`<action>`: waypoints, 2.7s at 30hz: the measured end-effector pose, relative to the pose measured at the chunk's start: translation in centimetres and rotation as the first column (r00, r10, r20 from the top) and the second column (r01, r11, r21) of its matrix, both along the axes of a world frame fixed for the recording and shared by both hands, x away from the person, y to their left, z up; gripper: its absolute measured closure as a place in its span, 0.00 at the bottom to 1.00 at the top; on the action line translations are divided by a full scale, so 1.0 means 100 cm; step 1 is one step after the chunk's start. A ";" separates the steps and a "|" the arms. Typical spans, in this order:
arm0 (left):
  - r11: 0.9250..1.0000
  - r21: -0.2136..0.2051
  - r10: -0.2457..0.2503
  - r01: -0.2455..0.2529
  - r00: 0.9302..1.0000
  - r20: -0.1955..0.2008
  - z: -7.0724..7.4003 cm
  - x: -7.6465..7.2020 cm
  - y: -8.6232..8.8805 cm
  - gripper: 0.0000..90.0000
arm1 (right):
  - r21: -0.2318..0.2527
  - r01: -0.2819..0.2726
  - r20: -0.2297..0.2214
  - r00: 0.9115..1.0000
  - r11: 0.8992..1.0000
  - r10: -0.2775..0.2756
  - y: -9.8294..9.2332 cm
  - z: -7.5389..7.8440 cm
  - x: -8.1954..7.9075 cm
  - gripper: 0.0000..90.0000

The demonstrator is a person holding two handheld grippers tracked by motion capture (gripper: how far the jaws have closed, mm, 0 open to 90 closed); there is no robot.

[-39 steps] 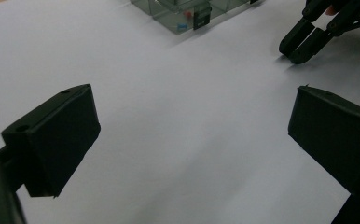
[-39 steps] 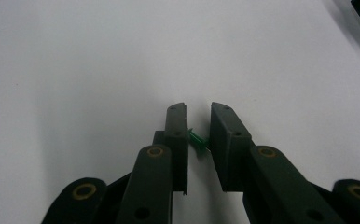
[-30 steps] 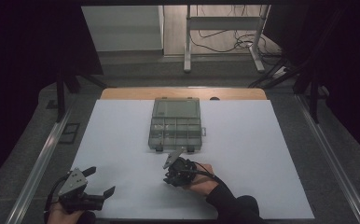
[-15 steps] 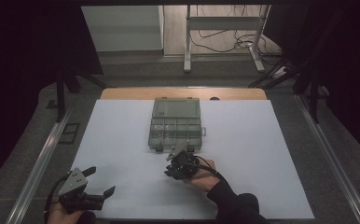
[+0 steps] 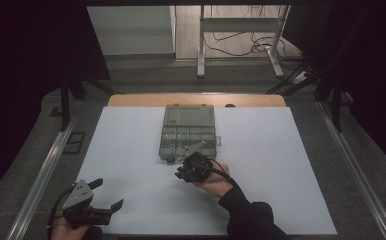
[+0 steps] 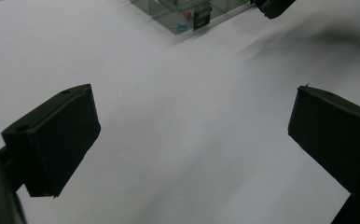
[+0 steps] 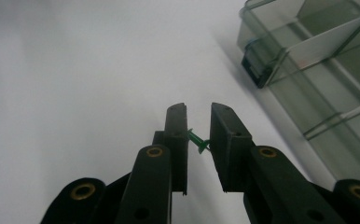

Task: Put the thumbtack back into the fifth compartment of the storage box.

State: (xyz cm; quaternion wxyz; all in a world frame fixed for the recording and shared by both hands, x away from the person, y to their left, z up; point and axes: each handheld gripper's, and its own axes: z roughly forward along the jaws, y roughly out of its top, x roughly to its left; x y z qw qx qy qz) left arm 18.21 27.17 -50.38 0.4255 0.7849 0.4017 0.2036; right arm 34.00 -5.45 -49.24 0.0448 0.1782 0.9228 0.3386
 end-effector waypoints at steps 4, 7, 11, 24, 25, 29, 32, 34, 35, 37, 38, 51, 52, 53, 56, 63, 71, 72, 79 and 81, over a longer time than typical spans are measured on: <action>1.000 -0.001 0.000 0.000 1.000 0.001 0.000 0.000 0.000 0.03 | 0.018 0.020 0.001 1.000 1.000 -0.020 0.003 0.001 0.008 0.85; 1.000 -0.002 0.000 0.000 1.000 0.001 0.000 0.000 0.000 0.03 | 0.022 0.028 0.007 1.000 0.999 -0.028 0.005 0.003 0.012 0.85; 1.000 -0.002 0.000 0.000 1.000 0.000 0.000 0.000 0.000 0.03 | 0.028 0.035 0.014 0.999 0.999 -0.035 0.007 0.005 0.016 0.85; 1.000 -0.004 -0.001 0.001 1.000 0.000 0.000 0.000 0.001 0.03 | 0.047 0.073 0.036 0.997 0.996 -0.074 0.020 0.009 0.036 0.85; 1.000 -0.005 -0.001 0.001 1.000 0.000 0.000 0.000 0.001 0.03 | 0.049 0.073 0.043 0.996 0.996 -0.075 0.020 0.009 0.038 0.85; 1.000 -0.004 -0.002 0.002 1.000 0.000 0.000 0.000 0.000 0.03 | 0.054 0.087 0.047 0.995 0.995 -0.090 0.023 0.011 0.042 0.85; 1.000 -0.004 -0.002 0.002 1.000 0.000 0.000 0.000 0.000 0.03 | 0.063 0.095 0.055 0.994 0.993 -0.099 0.026 0.012 0.046 0.85; 1.000 -0.004 -0.003 0.003 1.000 -0.001 0.000 0.000 0.001 0.03 | 0.062 0.103 0.064 0.992 0.993 -0.107 0.029 0.011 0.050 0.85; 1.000 -0.005 -0.003 0.003 1.000 -0.001 0.000 0.000 0.001 0.03 | 0.061 0.105 0.064 0.992 0.993 -0.109 0.031 0.011 0.052 0.85; 1.000 -0.004 -0.003 0.003 1.000 0.000 0.000 0.000 0.001 0.03 | 0.065 0.113 0.067 0.991 0.992 -0.117 0.033 0.010 0.054 0.85; 1.000 -0.005 -0.003 0.003 1.000 0.000 0.000 0.000 0.001 0.03 | 0.067 0.113 0.068 0.991 0.991 -0.117 0.034 0.010 0.055 0.85; 1.000 -0.001 -0.007 0.007 1.000 0.001 0.000 0.000 0.000 0.03 | 0.034 0.137 0.061 0.988 0.990 -0.139 0.049 0.001 0.067 0.82; 1.000 -0.001 -0.007 0.007 1.000 0.001 0.000 0.000 0.000 0.03 | 0.034 0.137 0.061 0.988 0.990 -0.139 0.049 0.001 0.067 0.82; 1.000 -0.001 -0.007 0.007 1.000 0.002 0.000 0.000 0.000 0.03 | 0.036 0.145 0.068 0.987 0.989 -0.147 0.050 0.001 0.067 0.76; 1.000 0.000 -0.008 0.008 1.000 0.002 0.000 0.000 0.000 0.03 | 0.040 0.149 0.072 0.986 0.988 -0.151 0.050 0.001 0.067 0.75; 1.000 0.004 -0.008 0.008 1.000 0.002 0.000 0.000 0.000 0.03 | 0.041 0.140 0.069 0.987 0.989 -0.142 0.048 0.006 0.062 0.68; 1.000 0.003 -0.007 0.007 1.000 0.002 0.000 0.000 0.000 0.03 | 0.045 0.123 0.071 0.990 0.991 -0.126 0.041 0.010 0.054 0.60; 1.000 0.004 -0.007 0.007 1.000 0.001 0.000 0.000 0.000 0.03 | 0.045 0.123 0.072 0.989 0.991 -0.126 0.040 0.010 0.053 0.59; 1.000 0.003 -0.006 0.006 1.000 0.001 0.000 0.000 0.000 0.03 | 0.053 0.116 0.064 0.991 0.992 -0.120 0.029 0.013 0.046 0.55; 1.000 0.003 -0.005 0.005 1.000 0.001 0.000 0.000 0.000 0.03 | 0.053 0.117 0.066 0.990 0.992 -0.121 0.027 0.014 0.045 0.55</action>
